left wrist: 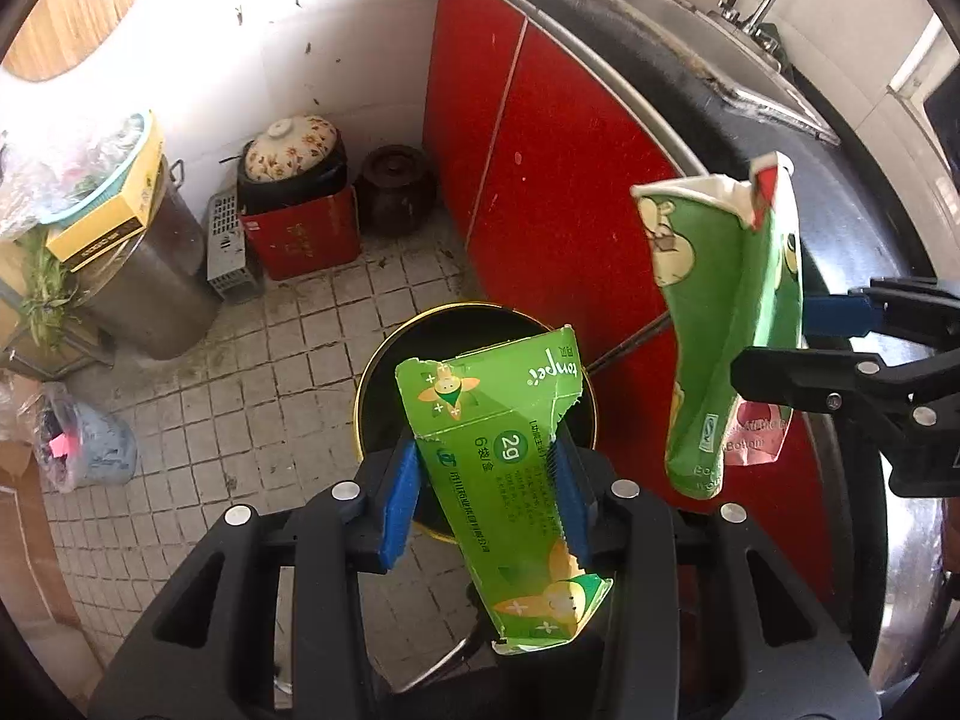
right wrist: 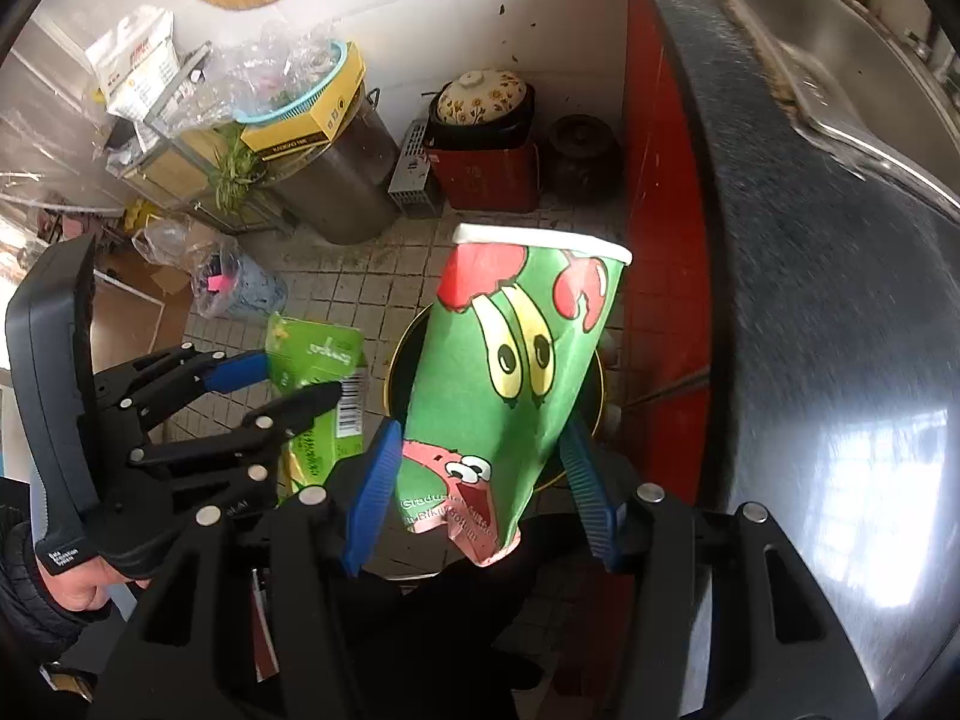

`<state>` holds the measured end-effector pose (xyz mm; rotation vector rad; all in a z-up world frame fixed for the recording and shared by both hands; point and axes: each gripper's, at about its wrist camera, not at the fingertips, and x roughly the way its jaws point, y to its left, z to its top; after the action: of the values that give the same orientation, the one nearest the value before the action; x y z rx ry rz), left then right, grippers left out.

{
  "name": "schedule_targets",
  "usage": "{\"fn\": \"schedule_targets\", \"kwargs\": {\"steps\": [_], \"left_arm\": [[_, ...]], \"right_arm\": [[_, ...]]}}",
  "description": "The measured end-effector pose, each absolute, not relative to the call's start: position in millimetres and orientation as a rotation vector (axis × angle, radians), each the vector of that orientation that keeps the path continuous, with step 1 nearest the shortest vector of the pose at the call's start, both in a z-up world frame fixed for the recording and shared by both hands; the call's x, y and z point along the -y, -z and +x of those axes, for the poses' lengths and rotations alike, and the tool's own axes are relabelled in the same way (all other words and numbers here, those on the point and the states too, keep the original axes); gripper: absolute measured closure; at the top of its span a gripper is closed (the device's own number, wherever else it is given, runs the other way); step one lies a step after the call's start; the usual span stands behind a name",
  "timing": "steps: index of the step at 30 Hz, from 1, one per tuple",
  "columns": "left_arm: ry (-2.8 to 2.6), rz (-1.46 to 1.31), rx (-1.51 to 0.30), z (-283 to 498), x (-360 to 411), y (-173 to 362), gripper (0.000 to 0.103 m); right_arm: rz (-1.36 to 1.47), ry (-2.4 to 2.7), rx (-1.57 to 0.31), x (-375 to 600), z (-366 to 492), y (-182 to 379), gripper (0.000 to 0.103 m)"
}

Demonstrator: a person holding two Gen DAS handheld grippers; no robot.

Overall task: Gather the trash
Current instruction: 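Carry green box and cartoon wrapper to the bin and open both tools, then move both open tools back to the remaining wrappers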

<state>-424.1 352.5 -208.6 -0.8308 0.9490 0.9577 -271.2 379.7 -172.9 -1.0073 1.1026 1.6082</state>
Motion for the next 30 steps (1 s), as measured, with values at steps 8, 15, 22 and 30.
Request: {"fn": "schedule_targets", "kwargs": {"steps": [8,15,22,30], "left_arm": [[-0.98,-0.834,-0.951,-422.0,-371.6,232.1,0.027],[-1.007,-0.837,-0.961,-422.6,-370.0,227.8,0.027],[-0.997,-0.734,-0.954,-403.0,-357.0,177.2,0.017],[-0.757,-0.491,-0.919,-276.1,-308.1,93.6,0.008]], "right_arm": [[-1.034,-1.617,-1.105,-398.1,-269.9,187.9,0.026],[-1.012,-1.62,-1.117,-392.5,-260.5,183.8,0.025],[-0.841,-1.617,-1.028,-348.5,-219.6,110.3,0.021],[-0.528,-1.307,-0.906,-202.0,-87.3,25.7,0.012]]}}
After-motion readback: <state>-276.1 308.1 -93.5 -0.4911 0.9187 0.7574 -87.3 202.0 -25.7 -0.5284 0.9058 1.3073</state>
